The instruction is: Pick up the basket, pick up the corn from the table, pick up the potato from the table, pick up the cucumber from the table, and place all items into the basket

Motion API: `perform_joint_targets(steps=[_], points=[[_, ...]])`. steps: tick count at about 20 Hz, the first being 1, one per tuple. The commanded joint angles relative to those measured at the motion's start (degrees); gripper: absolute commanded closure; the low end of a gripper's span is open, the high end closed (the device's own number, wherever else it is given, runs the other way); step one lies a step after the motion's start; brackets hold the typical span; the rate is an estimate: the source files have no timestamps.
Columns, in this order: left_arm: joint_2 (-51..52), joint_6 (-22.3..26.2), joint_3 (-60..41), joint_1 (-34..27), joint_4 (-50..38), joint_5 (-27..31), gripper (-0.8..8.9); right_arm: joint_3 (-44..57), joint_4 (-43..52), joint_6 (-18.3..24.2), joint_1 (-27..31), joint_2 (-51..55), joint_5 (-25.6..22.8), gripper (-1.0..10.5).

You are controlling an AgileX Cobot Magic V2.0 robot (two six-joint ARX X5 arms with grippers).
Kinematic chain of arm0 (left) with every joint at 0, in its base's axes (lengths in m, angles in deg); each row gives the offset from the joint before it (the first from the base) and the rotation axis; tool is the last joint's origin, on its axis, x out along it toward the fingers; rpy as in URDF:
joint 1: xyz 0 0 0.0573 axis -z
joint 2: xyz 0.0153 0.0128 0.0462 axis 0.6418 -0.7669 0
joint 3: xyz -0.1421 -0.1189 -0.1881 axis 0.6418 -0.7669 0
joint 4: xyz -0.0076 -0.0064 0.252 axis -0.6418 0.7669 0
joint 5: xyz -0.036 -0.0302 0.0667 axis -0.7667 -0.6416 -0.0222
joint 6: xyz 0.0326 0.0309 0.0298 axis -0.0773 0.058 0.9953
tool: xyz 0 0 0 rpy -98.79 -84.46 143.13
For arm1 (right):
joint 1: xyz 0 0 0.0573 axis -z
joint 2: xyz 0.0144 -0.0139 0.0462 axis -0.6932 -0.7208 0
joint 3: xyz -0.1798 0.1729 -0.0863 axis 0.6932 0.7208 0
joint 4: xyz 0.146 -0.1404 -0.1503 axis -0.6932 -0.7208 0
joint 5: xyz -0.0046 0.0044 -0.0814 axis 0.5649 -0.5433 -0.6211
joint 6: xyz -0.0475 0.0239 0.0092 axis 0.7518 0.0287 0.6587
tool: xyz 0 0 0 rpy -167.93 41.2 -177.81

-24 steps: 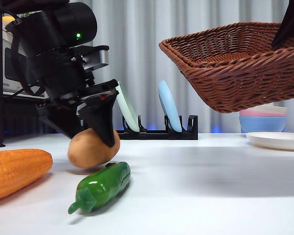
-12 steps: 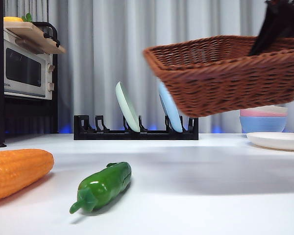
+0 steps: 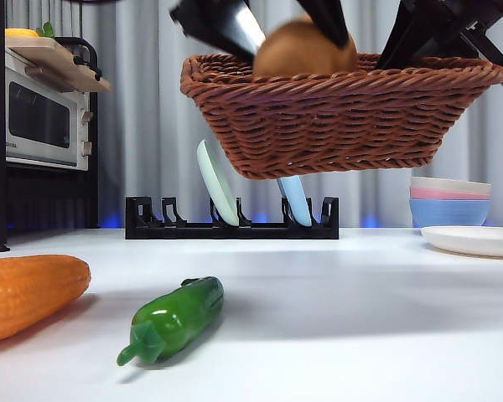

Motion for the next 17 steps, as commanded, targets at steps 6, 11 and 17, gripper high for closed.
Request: perform_joint_targets(steps=[6, 11, 17], points=[[-0.85, 1.31, -0.46, 1.88, -0.15, 1.51, 3.77, 0.02, 0.26, -1.66, -0.11, -0.11, 0.52, 9.6], [-0.85, 1.07, -0.46, 1.88, -0.02, 1.57, 2.75, 0.02, -0.55, -1.66, -0.11, -0.11, 0.52, 9.6], [8.02, -0.48, -0.46, 1.88, 0.37, 1.62, 2.75, 0.02, -1.38, -2.03, -0.09, -0.11, 0.5, 9.6]])
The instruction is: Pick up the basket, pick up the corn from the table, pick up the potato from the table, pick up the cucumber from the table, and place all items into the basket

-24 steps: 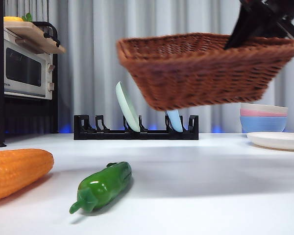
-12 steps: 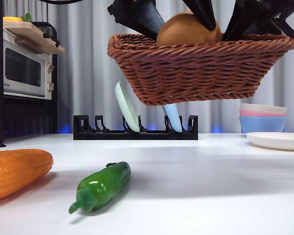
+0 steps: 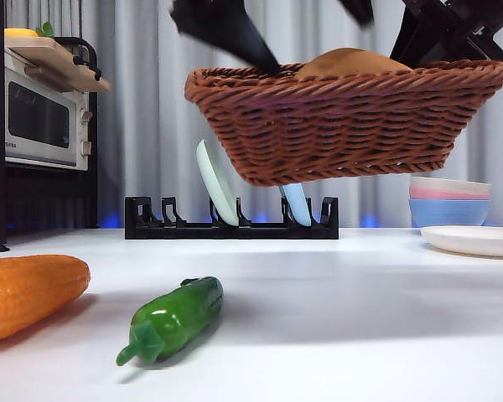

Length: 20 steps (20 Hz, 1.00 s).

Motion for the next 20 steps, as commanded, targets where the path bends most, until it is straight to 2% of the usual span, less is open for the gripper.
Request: perform_joint_targets(steps=[1, 5, 9, 12, 14, 16, 18, 20], points=[[7.23, -1.18, -0.2, 0.13, 0.31, 0.15, 2.8, 0.02, 1.18, -1.33, -0.09, -0.11, 0.48, 9.6], [19.63, -4.76, -0.2, 0.13, 6.64, 2.21, 2.81, 0.02, 1.22, -1.31, -0.02, -0.11, 0.48, 9.6], [25.09, -10.23, -0.22, 0.17, 25.11, 9.97, 2.81, 0.02, 1.22, -1.27, -0.02, -0.09, 0.48, 9.6], [25.18, -14.93, -1.22, 0.48, 36.11, 18.38, 2.81, 0.02, 1.22, -1.22, -0.02, -0.11, 0.46, 9.6], [25.29, -18.18, -5.73, 1.53, 36.5, 21.81, 2.82, 0.02, 1.2, -0.37, -0.02, -0.11, 0.44, 9.6], [25.38, -19.37, -12.63, 1.68, 32.35, 23.89, 2.82, 0.02, 1.22, -0.2, -0.02, -0.04, 0.44, 9.6], [25.05, -19.34, -19.21, 1.07, 25.59, 22.97, 2.83, 0.02, 1.22, 0.22, -0.02, -0.04, 0.42, 9.6], [23.54, -19.3, -24.96, -0.33, 18.82, 19.12, 2.84, 0.02, 1.22, 0.22, -0.02, -0.04, 0.39, 9.6]])
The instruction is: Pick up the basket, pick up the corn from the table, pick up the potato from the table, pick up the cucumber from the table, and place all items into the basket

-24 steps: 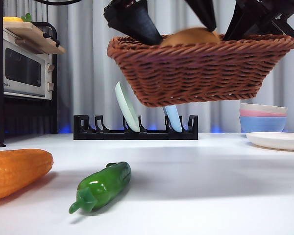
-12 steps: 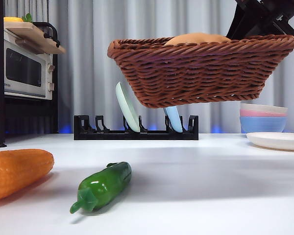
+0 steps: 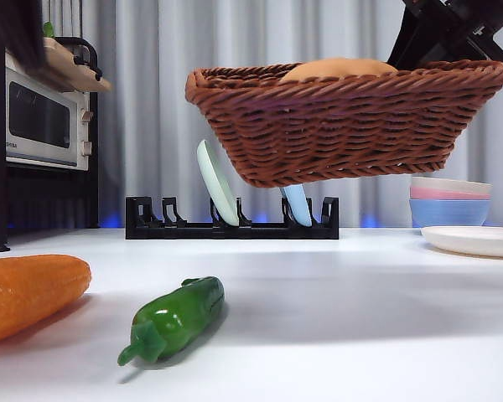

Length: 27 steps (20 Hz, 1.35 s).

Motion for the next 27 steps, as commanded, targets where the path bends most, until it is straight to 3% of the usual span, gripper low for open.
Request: perform_joint_targets(steps=[1, 8, 11, 15, 18, 21, 23, 27], points=[[-1.99, -0.37, -5.66, -2.27, -6.8, -3.15, 2.84, 0.02, 1.22, -0.15, -0.02, -0.04, 0.44, 9.6], [-14.25, 5.77, -8.28, -12.98, -16.44, -11.96, 2.84, 0.02, 1.2, -0.13, -0.02, -0.04, 0.46, 9.6], [-19.58, 7.13, -8.28, -16.02, -19.21, -12.59, 2.86, 0.02, 1.18, -0.13, -0.02, -0.04, 0.46, 9.6], [-24.3, 8.52, -8.28, -18.12, -20.35, -12.79, 5.03, 0.02, 1.18, -0.15, -0.02, -0.04, 0.48, 9.6], [-24.98, 10.64, -8.28, -18.18, -20.87, -14.49, 8.4, 0.02, 1.16, -0.15, -0.02, -0.04, 0.48, 9.6], [-24.17, 14.73, -8.15, -18.18, -18.78, -17.88, 8.21, 0.02, 1.16, -0.15, -0.02, -0.04, 0.46, 9.6], [-21.27, 19.82, -6.54, -18.14, -11.45, -23.47, 8.2, 0.02, 1.16, -0.15, -0.02, -0.04, 0.46, 9.6], [-13.81, 35.47, 1.75, -16.74, 11.5, -48.98, 8.2, 0.02, 1.27, -0.15, -0.02, -0.04, 0.26, 9.6]])
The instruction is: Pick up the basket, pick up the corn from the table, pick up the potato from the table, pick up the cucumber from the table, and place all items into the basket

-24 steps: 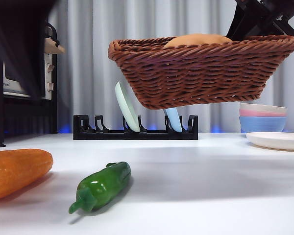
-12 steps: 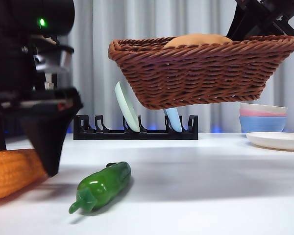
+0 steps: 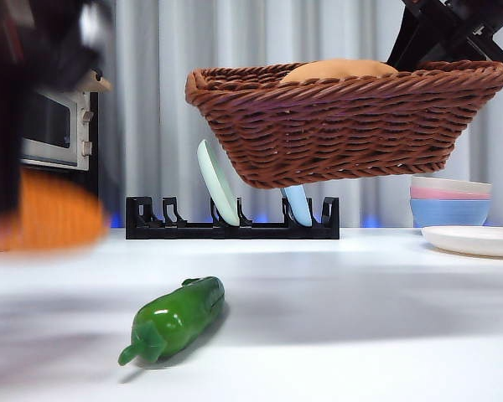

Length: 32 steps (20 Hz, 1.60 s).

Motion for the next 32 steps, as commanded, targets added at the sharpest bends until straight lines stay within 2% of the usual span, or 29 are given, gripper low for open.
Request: perform_joint_targets(steps=[1, 3, 4, 7, 9, 11, 13, 17, 18, 20, 21, 28, 32], points=[[3.67, 11.3, 4.35, 1.18, 7.69, -11.61, 8.2, 0.02, 1.25, -0.35, -0.02, -0.04, 0.28, 9.6], [7.08, 10.73, 9.31, 2.1, 3.28, -16.06, 8.2, 0.02, 1.25, -0.35, -0.02, -0.04, 0.2, 9.6], [8.33, 8.79, 11.82, 2.32, -1.99, -17.84, 8.2, 0.02, 1.25, -0.35, -0.02, -0.04, 0.17, 9.6], [8.98, -0.83, 15.1, 2.43, -21.66, -16.55, 8.2, 0.02, 1.22, -0.39, -0.04, -0.04, 0.17, 9.6], [7.52, -5.46, 15.1, 2.54, -33.59, -7.5, 8.2, 0.02, 1.22, -0.98, -0.11, -0.04, 0.22, 9.6], [4.72, -6.32, 15.1, 3.54, -38.56, 3.82, 8.2, 0.02, 1.22, -0.98, -0.24, -0.04, 0.26, 9.6], [0.72, -6.93, 15.1, 4.66, -39.8, 9.33, 8.18, 0.02, 1.22, -0.98, -0.48, -0.04, 0.26, 9.6], [-7.34, -6.99, 15.1, 5.42, -41.0, 9.27, 8.03, 0.02, 1.18, -0.98, -0.48, -0.04, 0.31, 9.6], [-8.61, -7.17, 15.1, 5.73, -41.03, 9.27, 7.16, 0.02, 1.18, -0.98, -0.48, -0.07, 0.39, 9.6], [-9.75, -7.37, 15.1, 5.99, -41.07, 10.45, 3.5, 0.02, 1.16, -0.98, -0.48, -0.04, 0.39, 9.6], [-9.84, -7.37, 15.1, 6.16, -41.07, 10.56, 2.54, 0.02, 1.18, -0.98, -0.48, -0.04, 0.37, 9.6], [-9.14, -8.46, 15.52, 6.49, -41.35, 10.25, 2.52, 0.02, 1.18, -0.98, -0.48, -0.07, 0.35, 9.6], [-3.45, -8.63, 20.44, 6.86, -32.72, 10.14, 2.52, 0.02, 1.44, -0.96, -0.35, -0.07, 0.09, 9.6]])
